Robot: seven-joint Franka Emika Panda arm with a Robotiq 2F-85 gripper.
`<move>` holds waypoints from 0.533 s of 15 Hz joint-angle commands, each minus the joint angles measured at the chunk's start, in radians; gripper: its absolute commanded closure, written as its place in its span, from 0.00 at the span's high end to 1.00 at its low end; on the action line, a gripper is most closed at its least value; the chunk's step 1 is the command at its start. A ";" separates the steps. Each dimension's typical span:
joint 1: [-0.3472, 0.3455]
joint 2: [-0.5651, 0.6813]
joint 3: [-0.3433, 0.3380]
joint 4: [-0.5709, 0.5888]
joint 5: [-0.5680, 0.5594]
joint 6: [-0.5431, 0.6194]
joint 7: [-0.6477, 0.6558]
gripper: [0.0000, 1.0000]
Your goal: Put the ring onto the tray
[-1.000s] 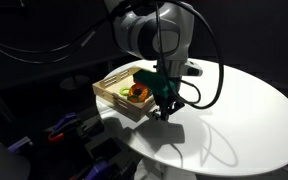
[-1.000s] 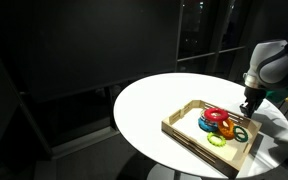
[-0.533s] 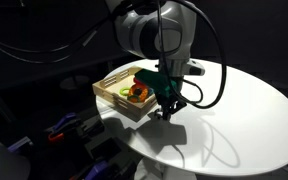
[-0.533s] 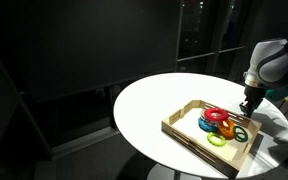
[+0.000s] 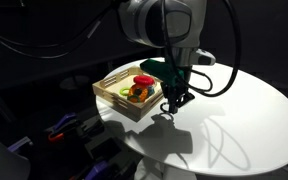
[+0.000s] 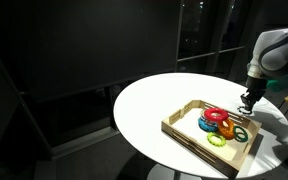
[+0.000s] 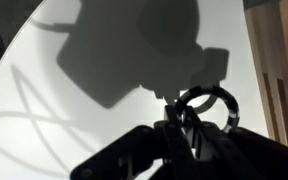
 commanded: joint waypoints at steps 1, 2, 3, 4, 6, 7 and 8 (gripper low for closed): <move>-0.002 -0.074 0.010 -0.012 -0.017 -0.053 0.026 0.06; -0.002 -0.086 0.014 -0.014 -0.015 -0.058 0.024 0.06; -0.001 -0.101 0.020 -0.017 -0.013 -0.066 0.022 0.06; 0.001 -0.114 0.025 -0.020 -0.014 -0.070 0.022 0.06; 0.004 -0.138 0.038 -0.029 -0.011 -0.079 0.016 0.06; 0.005 -0.148 0.047 -0.035 -0.007 -0.079 0.011 0.06; 0.006 -0.158 0.057 -0.041 -0.001 -0.079 0.004 0.06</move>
